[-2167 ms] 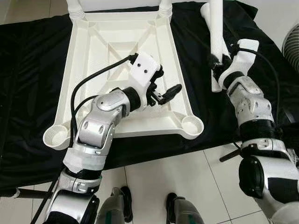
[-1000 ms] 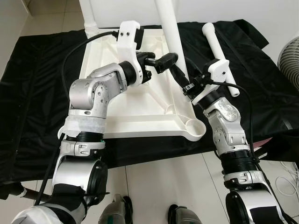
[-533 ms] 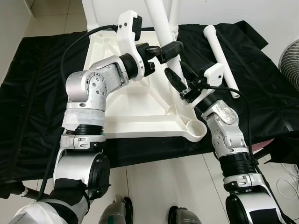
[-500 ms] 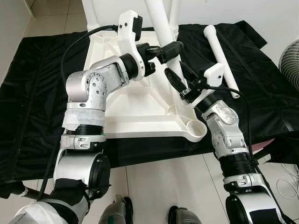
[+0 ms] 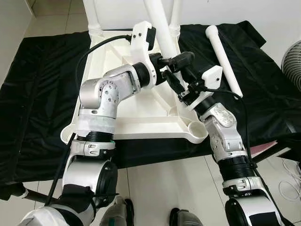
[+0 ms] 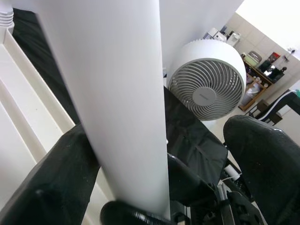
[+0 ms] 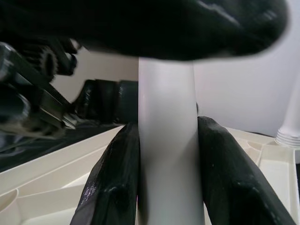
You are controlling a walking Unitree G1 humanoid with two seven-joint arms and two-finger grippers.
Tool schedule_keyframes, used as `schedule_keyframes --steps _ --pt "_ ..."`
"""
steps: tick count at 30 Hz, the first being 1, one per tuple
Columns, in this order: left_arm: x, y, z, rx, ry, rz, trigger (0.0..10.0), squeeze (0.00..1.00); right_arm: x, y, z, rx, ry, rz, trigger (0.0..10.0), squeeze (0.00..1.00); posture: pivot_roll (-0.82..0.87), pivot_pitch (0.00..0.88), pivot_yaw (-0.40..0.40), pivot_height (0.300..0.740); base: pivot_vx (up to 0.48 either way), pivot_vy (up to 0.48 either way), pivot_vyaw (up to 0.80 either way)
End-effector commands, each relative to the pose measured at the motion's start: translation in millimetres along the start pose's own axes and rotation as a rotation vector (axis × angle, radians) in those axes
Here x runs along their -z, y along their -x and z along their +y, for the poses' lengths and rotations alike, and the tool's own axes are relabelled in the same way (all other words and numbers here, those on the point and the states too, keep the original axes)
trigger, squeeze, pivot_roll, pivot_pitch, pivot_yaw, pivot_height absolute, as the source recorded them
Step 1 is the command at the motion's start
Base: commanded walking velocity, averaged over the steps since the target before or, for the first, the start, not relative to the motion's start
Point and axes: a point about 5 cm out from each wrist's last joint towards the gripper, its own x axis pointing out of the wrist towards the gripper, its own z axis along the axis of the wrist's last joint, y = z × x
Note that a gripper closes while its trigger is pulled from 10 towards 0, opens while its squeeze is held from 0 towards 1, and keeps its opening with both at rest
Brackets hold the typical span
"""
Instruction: Building children table
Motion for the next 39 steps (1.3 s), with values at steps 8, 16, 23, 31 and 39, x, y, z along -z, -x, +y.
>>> schedule_keyframes --steps 8,16,23,31,39 --pt "-8.9 -7.2 0.4 -0.049 -0.035 -0.060 0.0 0.00 -3.5 -0.7 3.6 -0.016 0.015 -0.018 10.0 0.00 -0.06 0.094 0.062 0.740 0.000 0.000 0.00" --pt "-14.2 -5.9 -0.1 -0.057 -0.050 -0.090 0.0 0.00 -3.1 -0.1 1.8 -0.001 0.016 -0.016 10.0 0.00 -0.06 0.093 0.062 0.740 0.000 0.000 0.00" --pt "-13.3 -5.7 -0.6 -0.058 -0.060 -0.089 0.0 0.00 -2.5 -0.1 -1.2 0.021 -0.020 -0.018 10.0 1.00 -0.05 0.090 0.060 0.740 0.000 0.000 0.00" --pt "-4.4 3.2 15.7 -0.108 -0.126 0.002 10.0 0.00 -3.9 3.8 -12.3 0.066 -0.010 -0.013 10.0 1.00 -0.05 0.087 0.053 0.740 0.000 0.000 0.00" --pt "0.1 11.2 28.3 -0.135 -0.188 0.078 10.0 0.00 -7.4 7.9 -23.0 0.103 0.075 -0.001 10.0 0.00 -0.05 0.081 0.050 0.740 0.000 0.000 0.00"
